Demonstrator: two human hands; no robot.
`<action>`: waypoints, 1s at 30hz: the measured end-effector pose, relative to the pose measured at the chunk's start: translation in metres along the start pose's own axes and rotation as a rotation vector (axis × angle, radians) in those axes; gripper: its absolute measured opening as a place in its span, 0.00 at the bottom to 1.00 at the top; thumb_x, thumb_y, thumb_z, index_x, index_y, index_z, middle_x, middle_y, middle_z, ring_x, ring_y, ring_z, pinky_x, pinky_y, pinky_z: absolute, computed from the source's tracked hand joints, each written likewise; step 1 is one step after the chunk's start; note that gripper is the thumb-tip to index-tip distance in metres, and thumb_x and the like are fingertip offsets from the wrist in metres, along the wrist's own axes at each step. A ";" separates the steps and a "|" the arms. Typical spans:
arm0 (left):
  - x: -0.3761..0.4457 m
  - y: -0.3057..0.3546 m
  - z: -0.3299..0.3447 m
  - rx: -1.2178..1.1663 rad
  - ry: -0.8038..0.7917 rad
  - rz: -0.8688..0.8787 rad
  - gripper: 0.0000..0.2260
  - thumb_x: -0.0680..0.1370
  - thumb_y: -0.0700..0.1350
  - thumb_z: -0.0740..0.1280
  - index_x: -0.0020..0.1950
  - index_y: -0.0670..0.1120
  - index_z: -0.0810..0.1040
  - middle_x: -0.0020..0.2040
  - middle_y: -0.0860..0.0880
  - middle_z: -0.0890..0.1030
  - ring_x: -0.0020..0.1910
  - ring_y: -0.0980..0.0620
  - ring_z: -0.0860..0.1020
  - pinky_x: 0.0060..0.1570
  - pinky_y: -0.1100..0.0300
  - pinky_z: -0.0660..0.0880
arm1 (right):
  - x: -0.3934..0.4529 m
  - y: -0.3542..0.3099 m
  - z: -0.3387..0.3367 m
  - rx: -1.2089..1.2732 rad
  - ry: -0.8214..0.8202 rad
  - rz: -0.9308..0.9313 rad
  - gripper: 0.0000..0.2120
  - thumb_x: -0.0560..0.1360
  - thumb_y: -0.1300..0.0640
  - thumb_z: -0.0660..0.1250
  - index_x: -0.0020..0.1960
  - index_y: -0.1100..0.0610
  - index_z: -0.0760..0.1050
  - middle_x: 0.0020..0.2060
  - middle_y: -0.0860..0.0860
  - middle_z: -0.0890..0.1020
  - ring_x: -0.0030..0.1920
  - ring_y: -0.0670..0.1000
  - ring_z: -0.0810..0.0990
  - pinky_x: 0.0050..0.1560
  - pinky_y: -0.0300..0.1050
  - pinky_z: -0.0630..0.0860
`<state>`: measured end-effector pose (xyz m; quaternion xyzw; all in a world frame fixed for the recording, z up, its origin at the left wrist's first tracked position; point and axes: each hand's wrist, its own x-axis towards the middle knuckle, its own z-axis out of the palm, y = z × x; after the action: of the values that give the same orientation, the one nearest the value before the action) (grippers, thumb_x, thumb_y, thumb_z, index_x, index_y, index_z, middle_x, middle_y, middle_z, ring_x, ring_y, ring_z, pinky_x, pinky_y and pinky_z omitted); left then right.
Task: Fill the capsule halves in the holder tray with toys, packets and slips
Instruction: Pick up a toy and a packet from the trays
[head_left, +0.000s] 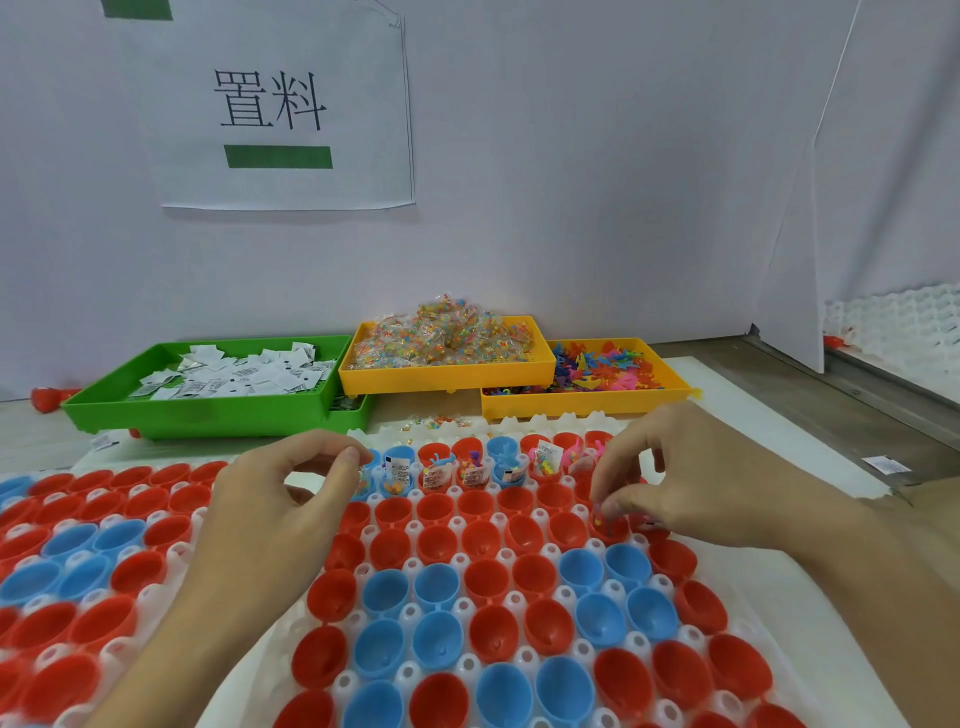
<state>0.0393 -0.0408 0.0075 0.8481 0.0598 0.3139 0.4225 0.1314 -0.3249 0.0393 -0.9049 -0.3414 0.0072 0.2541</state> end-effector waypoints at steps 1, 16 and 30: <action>0.000 0.000 0.000 -0.001 0.001 0.000 0.09 0.78 0.40 0.68 0.41 0.51 0.84 0.41 0.56 0.85 0.45 0.62 0.79 0.38 0.71 0.74 | 0.000 0.000 0.000 0.001 0.000 0.002 0.13 0.71 0.60 0.77 0.35 0.42 0.84 0.36 0.33 0.82 0.43 0.37 0.79 0.45 0.25 0.70; -0.001 0.000 0.000 -0.008 -0.005 0.004 0.09 0.78 0.40 0.68 0.41 0.51 0.84 0.40 0.56 0.85 0.45 0.62 0.79 0.37 0.73 0.73 | 0.005 0.004 0.007 -0.014 -0.010 0.068 0.12 0.69 0.57 0.80 0.33 0.43 0.82 0.36 0.35 0.82 0.45 0.36 0.80 0.39 0.30 0.74; 0.000 -0.002 -0.001 0.012 0.015 -0.018 0.10 0.78 0.40 0.67 0.41 0.52 0.84 0.40 0.58 0.84 0.44 0.64 0.79 0.36 0.71 0.73 | 0.002 0.010 0.002 -0.043 0.012 0.011 0.07 0.71 0.53 0.78 0.37 0.41 0.85 0.39 0.28 0.79 0.47 0.36 0.75 0.40 0.34 0.70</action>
<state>0.0392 -0.0391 0.0068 0.8478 0.0725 0.3159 0.4197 0.1391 -0.3287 0.0330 -0.9121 -0.3348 -0.0043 0.2366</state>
